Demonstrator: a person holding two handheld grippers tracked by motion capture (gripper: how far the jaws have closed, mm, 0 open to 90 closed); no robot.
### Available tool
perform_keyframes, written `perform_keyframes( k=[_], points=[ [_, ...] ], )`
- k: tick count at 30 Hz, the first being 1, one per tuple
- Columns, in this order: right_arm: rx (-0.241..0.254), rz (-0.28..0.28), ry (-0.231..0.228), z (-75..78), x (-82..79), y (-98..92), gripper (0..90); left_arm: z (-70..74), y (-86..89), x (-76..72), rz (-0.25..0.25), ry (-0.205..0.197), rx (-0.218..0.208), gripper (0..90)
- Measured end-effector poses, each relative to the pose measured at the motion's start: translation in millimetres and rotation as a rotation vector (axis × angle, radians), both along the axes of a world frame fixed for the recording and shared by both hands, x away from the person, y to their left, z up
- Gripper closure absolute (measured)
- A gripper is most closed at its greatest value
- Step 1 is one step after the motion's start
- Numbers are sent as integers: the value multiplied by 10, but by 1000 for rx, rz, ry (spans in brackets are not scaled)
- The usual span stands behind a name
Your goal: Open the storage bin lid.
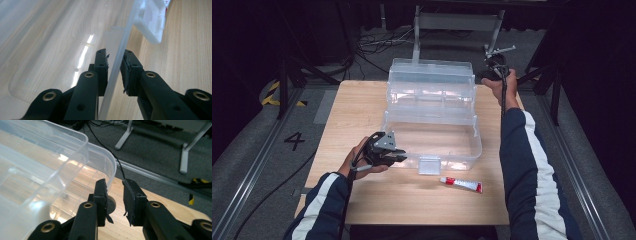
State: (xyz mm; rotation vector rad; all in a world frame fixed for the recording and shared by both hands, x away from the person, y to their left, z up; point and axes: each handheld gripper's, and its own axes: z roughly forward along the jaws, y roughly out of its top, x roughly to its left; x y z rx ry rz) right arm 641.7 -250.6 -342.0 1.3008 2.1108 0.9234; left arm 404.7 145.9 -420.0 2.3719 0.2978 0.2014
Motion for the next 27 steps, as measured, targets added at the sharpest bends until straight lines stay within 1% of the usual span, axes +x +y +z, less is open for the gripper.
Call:
perform_keyframes(
  k=[2,6,8,9,10,12,13,14,16,18,20,21,23,24,27],
  points=[
    [9,23,-23,64,-78,-19,716,4,-16,-9,-5,-11,13,771],
    [-6,55,-59,182,-255,-49,697,1,-19,-15,1,-12,11,771],
    [1,73,-76,235,-359,-68,688,0,-20,-19,3,-13,11,770],
    [3,86,-78,258,-416,-77,682,1,-21,-21,5,-12,13,770],
    [3,86,-78,258,-416,-77,682,1,-21,-21,5,-12,13,769],
    [-13,102,-89,301,-544,-99,676,2,-23,-24,5,-13,20,769],
    [-11,121,-91,318,-622,-121,667,3,-23,-21,4,-15,20,769],
    [-9,134,-92,326,-673,-135,662,3,-24,-18,3,-17,19,769],
    [-25,144,-94,335,-771,-154,661,4,-28,-22,4,-16,24,768],
    [-21,167,-102,339,-870,-172,653,8,-32,-25,6,-13,31,768],
    [-25,184,-95,334,-972,-179,642,9,-35,-27,8,-14,34,766],
    [-21,204,-99,328,-1039,-186,638,9,-37,-28,9,-17,37,765],
    [-32,223,-97,312,-1170,-195,637,10,-40,-31,13,-17,39,762],
    [-29,237,-100,300,-1228,-202,634,11,-43,-37,15,-20,44,760],
    [-25,259,-96,250,-1384,-225,630,12,-45,-37,16,-20,46,760]
  ],
)
